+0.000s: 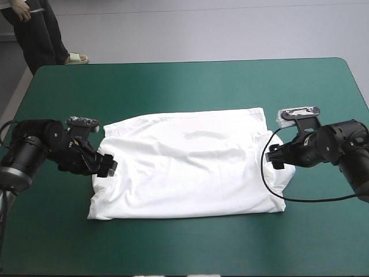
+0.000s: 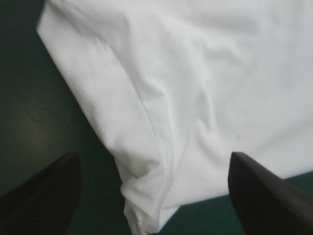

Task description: Fold the cloth

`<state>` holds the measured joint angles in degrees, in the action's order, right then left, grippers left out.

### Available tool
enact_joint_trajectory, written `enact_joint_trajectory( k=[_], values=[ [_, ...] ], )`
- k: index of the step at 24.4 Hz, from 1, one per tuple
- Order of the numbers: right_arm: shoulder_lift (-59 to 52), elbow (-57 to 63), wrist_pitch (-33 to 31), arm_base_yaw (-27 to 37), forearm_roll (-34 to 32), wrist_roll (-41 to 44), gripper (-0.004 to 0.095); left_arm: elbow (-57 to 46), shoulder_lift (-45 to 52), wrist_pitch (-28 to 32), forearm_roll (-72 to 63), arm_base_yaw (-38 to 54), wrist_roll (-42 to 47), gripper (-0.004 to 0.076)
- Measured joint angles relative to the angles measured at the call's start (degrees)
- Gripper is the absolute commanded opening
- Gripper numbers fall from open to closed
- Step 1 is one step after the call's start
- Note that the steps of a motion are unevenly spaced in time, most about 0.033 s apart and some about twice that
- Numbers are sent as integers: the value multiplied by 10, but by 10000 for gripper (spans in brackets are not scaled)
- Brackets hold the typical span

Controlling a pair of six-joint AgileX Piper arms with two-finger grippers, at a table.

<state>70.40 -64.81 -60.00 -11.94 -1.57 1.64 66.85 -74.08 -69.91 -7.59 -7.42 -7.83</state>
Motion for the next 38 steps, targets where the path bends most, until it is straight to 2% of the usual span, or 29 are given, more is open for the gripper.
enact_joint_trajectory(
  k=[4,10,13,17,21,25,30,38],
  values=[
    [-12,-4,-17,0,-6,2,832,39,36,-2,22,0,20,598],
    [7,-4,-9,6,-26,19,831,22,52,-14,94,1,49,598],
    [83,-4,24,57,9,7,813,14,52,-15,67,1,50,598],
    [191,-4,37,140,109,-62,654,14,52,-15,50,1,50,598],
    [252,-4,46,150,145,-88,468,14,52,-14,49,1,50,598],
    [272,-4,54,127,115,-75,332,14,52,-14,49,1,48,598],
    [268,12,89,114,87,-55,-18,14,52,-15,50,1,47,598],
    [247,25,116,111,97,-35,-11,14,52,-11,50,1,42,598]
  ],
)
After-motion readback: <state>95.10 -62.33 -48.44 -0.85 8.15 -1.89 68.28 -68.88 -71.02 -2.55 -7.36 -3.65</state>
